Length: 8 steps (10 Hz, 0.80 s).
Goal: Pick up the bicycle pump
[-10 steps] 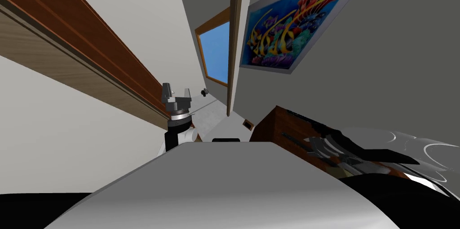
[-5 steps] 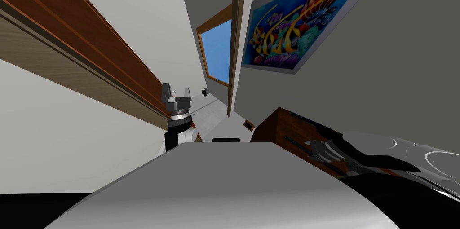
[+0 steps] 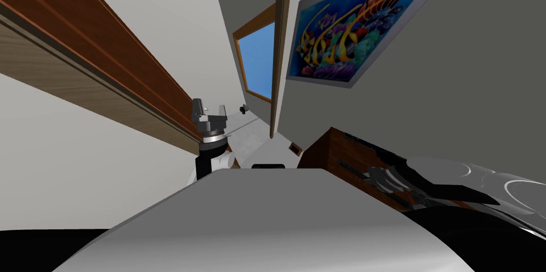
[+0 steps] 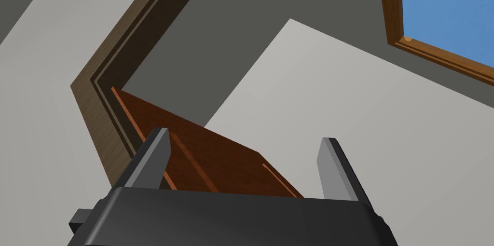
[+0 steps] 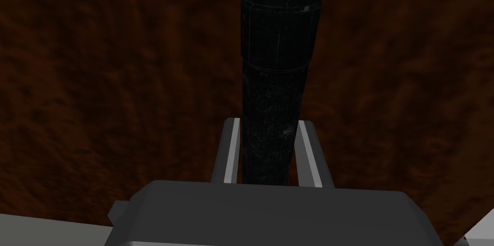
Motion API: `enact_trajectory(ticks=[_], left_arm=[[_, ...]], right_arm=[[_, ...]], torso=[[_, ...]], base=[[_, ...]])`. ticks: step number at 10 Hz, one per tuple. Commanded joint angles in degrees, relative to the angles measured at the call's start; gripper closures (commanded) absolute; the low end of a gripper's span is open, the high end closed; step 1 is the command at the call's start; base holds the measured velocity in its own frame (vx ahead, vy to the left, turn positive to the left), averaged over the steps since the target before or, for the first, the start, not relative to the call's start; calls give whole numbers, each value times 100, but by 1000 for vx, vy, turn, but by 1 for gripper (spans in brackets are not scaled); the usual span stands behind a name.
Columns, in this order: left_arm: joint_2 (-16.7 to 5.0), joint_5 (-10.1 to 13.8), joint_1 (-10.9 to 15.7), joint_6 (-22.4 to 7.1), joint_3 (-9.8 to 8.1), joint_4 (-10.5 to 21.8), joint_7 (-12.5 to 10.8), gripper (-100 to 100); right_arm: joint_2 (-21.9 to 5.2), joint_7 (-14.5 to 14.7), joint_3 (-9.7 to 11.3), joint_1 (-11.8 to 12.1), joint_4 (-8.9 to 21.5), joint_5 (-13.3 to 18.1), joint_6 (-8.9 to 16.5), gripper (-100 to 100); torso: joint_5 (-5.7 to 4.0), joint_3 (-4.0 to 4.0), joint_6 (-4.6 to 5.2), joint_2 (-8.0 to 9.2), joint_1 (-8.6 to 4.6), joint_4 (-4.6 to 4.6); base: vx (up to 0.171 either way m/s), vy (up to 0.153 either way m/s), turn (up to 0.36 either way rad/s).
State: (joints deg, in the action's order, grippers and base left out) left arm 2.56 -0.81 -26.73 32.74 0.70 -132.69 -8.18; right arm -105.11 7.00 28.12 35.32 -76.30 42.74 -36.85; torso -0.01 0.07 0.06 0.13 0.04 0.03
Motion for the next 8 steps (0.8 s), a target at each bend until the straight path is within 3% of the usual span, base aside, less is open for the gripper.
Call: enact_trajectory(ticks=[1, 2, 3, 5, 7, 8], left_arm=[[0, 0, 0, 0, 0, 0, 0, 0], [0, 0, 0, 0, 0, 0, 0, 0], [0, 0, 0, 0, 0, 0, 0, 0], [0, 0, 0, 0, 0, 0, 0, 0], [0, 0, 0, 0, 0, 0, 0, 0], [0, 0, 0, 0, 0, 0, 0, 0]], right_arm=[[0, 0, 0, 0, 0, 0, 0, 100], [0, 0, 0, 0, 0, 0, 1, 0], [-162, 46, -26, 33, -47, -145, -37, 100], [-343, -1, -70, 0, -106, -198, -128, 100], [-299, -48, -71, -32, -76, -129, -155, 100], [-312, -25, -68, -19, -86, -157, -144, 0]], torso=[[0, 0, 0, 0, 0, 0], [1, 0, 0, 0, 1, 0], [1, 0, 0, 1, 1, 0], [6, 6, 3, 11, 8, 3], [7, 6, 4, 11, 10, 2], [5, 4, 3, 7, 8, 2]], base=[[0, 0, 0], [0, 0, 0], [-14, 4, -55], [-30, 7, -77], [-11, 2, -10], [0, 0, 0]])
